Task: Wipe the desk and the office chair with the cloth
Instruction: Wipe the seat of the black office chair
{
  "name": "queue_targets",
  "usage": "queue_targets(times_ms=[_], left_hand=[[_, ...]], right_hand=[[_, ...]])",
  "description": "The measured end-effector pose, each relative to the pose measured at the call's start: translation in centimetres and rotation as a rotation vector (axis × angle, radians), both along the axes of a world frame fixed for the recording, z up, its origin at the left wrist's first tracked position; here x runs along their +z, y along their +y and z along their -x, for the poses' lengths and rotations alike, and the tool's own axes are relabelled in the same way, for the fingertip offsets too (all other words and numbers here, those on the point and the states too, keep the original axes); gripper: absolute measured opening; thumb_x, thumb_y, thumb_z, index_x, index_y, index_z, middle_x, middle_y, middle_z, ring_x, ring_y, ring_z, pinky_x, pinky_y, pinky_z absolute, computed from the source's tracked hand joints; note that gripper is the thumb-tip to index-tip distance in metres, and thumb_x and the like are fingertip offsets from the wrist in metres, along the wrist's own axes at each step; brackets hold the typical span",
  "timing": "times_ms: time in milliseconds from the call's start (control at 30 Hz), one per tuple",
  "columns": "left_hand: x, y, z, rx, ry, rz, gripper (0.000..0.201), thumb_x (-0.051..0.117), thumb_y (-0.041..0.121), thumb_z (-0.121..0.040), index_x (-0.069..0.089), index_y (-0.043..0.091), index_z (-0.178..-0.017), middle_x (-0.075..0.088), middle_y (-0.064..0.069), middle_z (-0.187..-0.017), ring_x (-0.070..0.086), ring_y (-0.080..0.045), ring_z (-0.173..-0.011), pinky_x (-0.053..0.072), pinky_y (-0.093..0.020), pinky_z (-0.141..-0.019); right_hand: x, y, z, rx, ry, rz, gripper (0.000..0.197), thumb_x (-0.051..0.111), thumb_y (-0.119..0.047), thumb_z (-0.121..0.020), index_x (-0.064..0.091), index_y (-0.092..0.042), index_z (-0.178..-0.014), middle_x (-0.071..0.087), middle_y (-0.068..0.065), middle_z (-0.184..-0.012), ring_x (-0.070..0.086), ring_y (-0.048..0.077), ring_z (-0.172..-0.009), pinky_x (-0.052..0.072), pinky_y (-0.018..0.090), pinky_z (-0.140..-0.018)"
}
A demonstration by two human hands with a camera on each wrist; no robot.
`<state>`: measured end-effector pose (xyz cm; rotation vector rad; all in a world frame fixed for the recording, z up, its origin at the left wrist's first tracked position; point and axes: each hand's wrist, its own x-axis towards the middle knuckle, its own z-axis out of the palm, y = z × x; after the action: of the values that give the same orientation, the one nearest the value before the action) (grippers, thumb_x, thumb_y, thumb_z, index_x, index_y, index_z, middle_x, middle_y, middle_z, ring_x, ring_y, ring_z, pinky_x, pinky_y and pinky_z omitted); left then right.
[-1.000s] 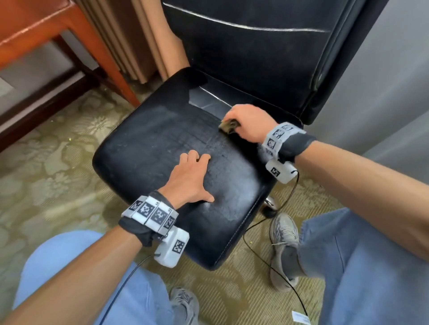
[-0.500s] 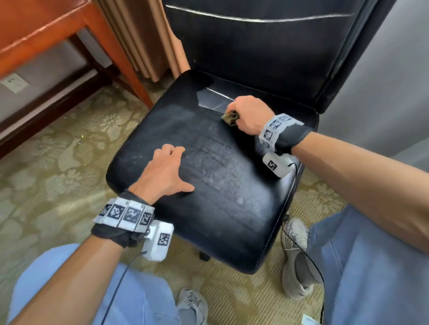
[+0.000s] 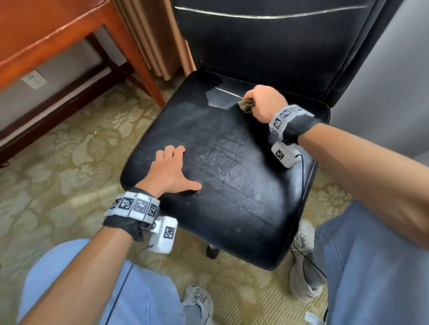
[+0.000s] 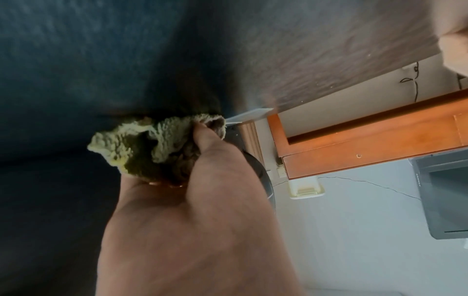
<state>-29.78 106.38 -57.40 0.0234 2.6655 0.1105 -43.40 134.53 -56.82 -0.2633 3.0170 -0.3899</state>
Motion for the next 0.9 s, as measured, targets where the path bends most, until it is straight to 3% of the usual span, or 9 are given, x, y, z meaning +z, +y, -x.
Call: queue_targets(times_ms=[100,167,300,433,533,667,767,900], left_hand=[[-0.3,0.0,-0.4,-0.017,0.015,0.002,0.117,0.079,0.073,-0.066,0.021,0.021,-0.155,0.028,-0.004,-0.149,0.028,-0.031,-0.136,0.036,-0.046,-0.11],[-0.4,0.0,-0.7,-0.024,0.023,0.001,0.118,0.077,0.075,-0.066,0.022,0.02,-0.154,0.029,-0.005,-0.147,0.029,-0.031,-0.135,0.037,-0.046,-0.11],[-0.4,0.5,-1.2,-0.047,0.03,0.002,0.12,0.072,0.08,-0.068,0.02,0.017,-0.156,0.031,-0.007,-0.146,0.03,-0.032,-0.135,0.038,-0.046,-0.111],[-0.2,1.1,-2.1,-0.045,0.024,0.004,0.122,0.066,0.084,-0.069,0.018,0.015,-0.157,0.03,-0.007,-0.145,0.029,-0.031,-0.135,0.038,-0.045,-0.112],[-0.2,1.6,-2.9,-0.06,0.034,-0.002,0.121,0.064,0.086,-0.069,0.02,0.013,-0.156,0.032,-0.008,-0.143,0.03,-0.031,-0.132,0.039,-0.044,-0.11],[0.0,2.5,-3.9,-0.078,0.045,-0.016,0.116,0.062,0.084,-0.072,0.022,0.01,-0.153,0.033,-0.008,-0.14,0.031,-0.031,-0.131,0.038,-0.042,-0.108],[0.4,3.4,-4.4,-0.086,0.022,-0.023,0.111,0.064,0.082,-0.074,0.027,0.009,-0.149,0.034,-0.008,-0.138,0.032,-0.031,-0.13,0.039,-0.041,-0.105],[1.0,4.2,-4.7,-0.103,-0.022,-0.034,0.095,0.067,0.078,-0.076,0.036,0.012,-0.137,0.036,-0.007,-0.133,0.036,-0.029,-0.127,0.04,-0.041,-0.1]], right_hand=[[-0.2,0.8,0.4,-0.067,-0.015,-0.009,0.029,0.061,-0.009,-0.088,0.075,-0.024,-0.107,0.066,0.007,-0.112,0.063,0.036,-0.104,0.059,0.045,-0.084],[0.1,0.0,-0.1,-0.069,-0.021,-0.037,0.021,0.059,-0.019,-0.091,0.073,-0.021,-0.105,0.061,0.008,-0.111,0.059,0.038,-0.105,0.057,0.043,-0.081],[1.0,-1.7,-1.0,0.022,-0.061,-0.077,0.023,0.054,-0.041,-0.095,0.061,-0.023,-0.083,0.063,0.006,-0.093,0.064,0.038,-0.093,0.058,0.044,-0.081],[1.9,-3.8,-3.9,0.177,-0.099,-0.096,0.016,0.057,-0.035,-0.095,0.062,-0.027,-0.081,0.06,0.0,-0.089,0.065,0.033,-0.089,0.052,0.036,-0.079],[1.7,-5.2,-6.3,0.285,-0.12,-0.137,0.015,0.058,-0.025,-0.093,0.071,-0.02,-0.099,0.062,0.005,-0.103,0.063,0.033,-0.095,0.051,0.037,-0.077],[1.0,-5.7,-9.1,0.405,-0.149,-0.163,0.027,0.059,-0.023,-0.094,0.068,-0.022,-0.12,0.057,0.006,-0.118,0.058,0.034,-0.103,0.048,0.038,-0.082],[0.9,-5.0,-9.9,0.489,-0.197,-0.158,0.037,0.062,-0.018,-0.09,0.066,-0.022,-0.126,0.055,0.004,-0.122,0.058,0.032,-0.103,0.044,0.035,-0.081],[0.9,-4.0,-10.1,0.512,-0.228,-0.123,0.049,0.061,-0.006,-0.084,0.067,-0.028,-0.127,0.057,0.001,-0.125,0.061,0.028,-0.104,0.054,0.043,-0.089]])
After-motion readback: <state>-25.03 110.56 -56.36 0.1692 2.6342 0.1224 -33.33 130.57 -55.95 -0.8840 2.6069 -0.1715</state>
